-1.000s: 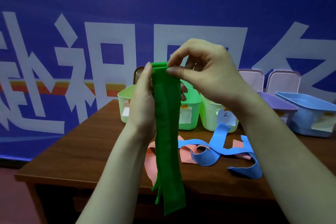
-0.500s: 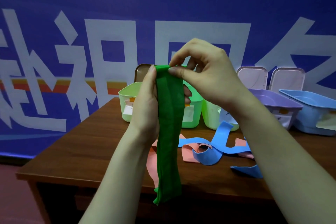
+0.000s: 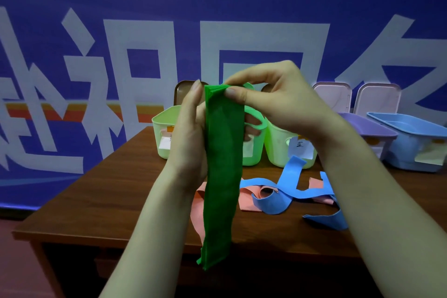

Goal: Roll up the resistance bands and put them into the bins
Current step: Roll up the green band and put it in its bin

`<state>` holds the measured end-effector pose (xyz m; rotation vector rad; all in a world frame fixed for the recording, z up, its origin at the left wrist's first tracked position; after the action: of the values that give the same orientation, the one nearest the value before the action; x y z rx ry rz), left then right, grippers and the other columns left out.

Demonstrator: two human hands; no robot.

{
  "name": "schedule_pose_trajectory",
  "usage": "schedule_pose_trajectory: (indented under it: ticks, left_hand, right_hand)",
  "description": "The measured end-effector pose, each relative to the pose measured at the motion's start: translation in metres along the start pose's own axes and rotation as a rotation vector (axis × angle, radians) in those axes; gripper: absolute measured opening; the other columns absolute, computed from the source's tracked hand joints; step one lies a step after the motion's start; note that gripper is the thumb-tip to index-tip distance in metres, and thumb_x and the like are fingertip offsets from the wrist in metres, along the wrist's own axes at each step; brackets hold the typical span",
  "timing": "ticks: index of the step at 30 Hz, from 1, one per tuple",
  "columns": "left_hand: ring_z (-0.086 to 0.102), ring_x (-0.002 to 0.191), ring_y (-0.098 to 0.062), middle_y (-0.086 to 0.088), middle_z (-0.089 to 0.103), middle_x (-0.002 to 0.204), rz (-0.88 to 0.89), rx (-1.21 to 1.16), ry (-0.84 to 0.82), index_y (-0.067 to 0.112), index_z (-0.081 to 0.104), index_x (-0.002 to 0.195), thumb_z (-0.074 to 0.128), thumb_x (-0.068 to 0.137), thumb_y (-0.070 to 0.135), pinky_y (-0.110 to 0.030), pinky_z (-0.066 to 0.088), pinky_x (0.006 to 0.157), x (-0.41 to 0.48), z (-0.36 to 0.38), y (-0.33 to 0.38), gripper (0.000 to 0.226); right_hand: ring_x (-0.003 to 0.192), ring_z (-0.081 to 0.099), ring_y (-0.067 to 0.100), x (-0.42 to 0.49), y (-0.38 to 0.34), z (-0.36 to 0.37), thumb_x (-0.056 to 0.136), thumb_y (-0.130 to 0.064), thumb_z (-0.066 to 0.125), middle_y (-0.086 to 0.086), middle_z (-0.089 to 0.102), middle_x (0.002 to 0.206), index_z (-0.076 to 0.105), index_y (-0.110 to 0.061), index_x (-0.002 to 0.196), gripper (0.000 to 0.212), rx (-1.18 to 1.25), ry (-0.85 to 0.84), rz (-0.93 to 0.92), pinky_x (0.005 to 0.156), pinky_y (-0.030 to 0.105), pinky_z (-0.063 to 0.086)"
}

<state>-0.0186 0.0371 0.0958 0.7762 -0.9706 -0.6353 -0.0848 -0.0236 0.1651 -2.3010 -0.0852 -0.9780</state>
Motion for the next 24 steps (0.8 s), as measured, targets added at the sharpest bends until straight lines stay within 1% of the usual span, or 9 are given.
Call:
schedule_pose_trajectory:
  ticks: [2,3,6,8,11,14,18,21,24]
  left_hand:
    - [0.065,0.096,-0.027,-0.014,0.069,0.106,0.038,0.062,0.051,0.009,0.062,0.118,0.035,0.088,0.052,-0.032,0.053,0.077,0.0,-0.004,0.001,0.059]
    - [0.064,0.097,-0.023,-0.011,0.068,0.106,0.061,0.089,0.081,0.01,0.061,0.119,0.04,0.088,0.048,-0.03,0.053,0.075,0.0,-0.006,0.002,0.053]
    - [0.064,0.085,-0.011,-0.004,0.066,0.093,0.13,0.226,0.165,0.012,0.064,0.107,0.05,0.087,0.031,-0.021,0.052,0.062,-0.001,-0.014,0.007,0.031]
    - [0.064,0.077,-0.003,0.003,0.067,0.084,0.183,0.328,0.215,0.013,0.064,0.098,0.055,0.091,0.015,-0.015,0.05,0.059,-0.002,-0.018,0.013,0.011]
    - [0.065,0.074,0.003,0.01,0.068,0.079,0.216,0.414,0.208,0.015,0.063,0.101,0.055,0.092,0.006,-0.009,0.049,0.059,-0.004,-0.014,0.016,0.015]
    - [0.065,0.075,0.003,0.012,0.068,0.083,0.189,0.415,0.192,0.018,0.061,0.107,0.052,0.094,0.011,-0.014,0.052,0.059,-0.004,-0.006,0.014,0.017]
    - [0.064,0.082,-0.011,-0.003,0.066,0.096,0.118,0.264,0.209,0.016,0.058,0.113,0.05,0.093,0.015,-0.022,0.054,0.06,0.002,-0.003,0.004,0.021]
    - [0.064,0.081,-0.014,-0.007,0.064,0.097,0.157,0.143,0.295,0.011,0.055,0.115,0.05,0.092,0.014,-0.024,0.053,0.059,0.005,-0.007,0.007,0.023]
    - [0.064,0.072,-0.01,-0.004,0.065,0.087,0.157,0.117,0.272,0.008,0.054,0.116,0.051,0.091,0.012,-0.023,0.052,0.057,0.009,-0.003,0.007,0.025]
  right_hand:
    - [0.076,0.066,0.011,0.0,0.0,-0.005,0.088,-0.018,0.066,0.003,0.071,0.088,0.073,-0.012,0.096,0.012,-0.051,0.041,-0.01,0.062,0.018,0.051]
    - [0.079,0.065,0.009,0.001,0.0,-0.007,0.088,-0.02,0.067,0.0,0.07,0.088,0.074,-0.013,0.096,0.013,-0.093,0.048,-0.024,0.065,0.019,0.05]
    - [0.078,0.061,0.014,0.002,-0.002,-0.012,0.087,-0.024,0.066,-0.002,0.067,0.085,0.075,-0.015,0.098,0.016,-0.201,0.076,-0.052,0.068,0.035,0.051]
    - [0.079,0.06,0.019,0.001,-0.002,-0.015,0.087,-0.022,0.067,0.0,0.067,0.084,0.074,-0.015,0.097,0.015,-0.201,0.104,-0.054,0.07,0.039,0.051]
    - [0.08,0.063,0.02,0.0,-0.001,-0.02,0.086,-0.018,0.068,0.003,0.069,0.084,0.074,-0.014,0.093,0.01,-0.123,0.147,-0.04,0.073,0.036,0.052]
    - [0.073,0.061,0.016,0.0,-0.003,-0.026,0.084,-0.013,0.069,0.005,0.07,0.079,0.073,-0.016,0.085,0.005,-0.021,0.213,-0.039,0.07,0.033,0.052]
    - [0.048,0.046,0.0,0.005,-0.006,-0.027,0.086,-0.008,0.067,-0.015,0.057,0.05,0.07,-0.009,0.085,0.004,0.071,0.215,-0.016,0.05,0.014,0.038]
    - [0.043,0.041,0.003,0.008,-0.011,-0.024,0.087,-0.008,0.066,-0.014,0.055,0.047,0.069,-0.01,0.084,0.004,0.122,0.196,-0.017,0.045,0.016,0.035]
    - [0.039,0.039,0.0,0.011,-0.018,-0.024,0.088,-0.008,0.065,-0.02,0.05,0.041,0.068,-0.008,0.087,0.004,0.043,0.157,-0.036,0.047,0.011,0.032]
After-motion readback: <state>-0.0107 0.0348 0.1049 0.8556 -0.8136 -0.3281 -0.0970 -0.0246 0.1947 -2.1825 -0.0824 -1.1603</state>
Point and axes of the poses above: each hand's wrist, its own x-axis towards the middle knuckle, its own z-axis out of the palm, y = z × x, the point moved 8 cm from there along x, towards the middle knuckle
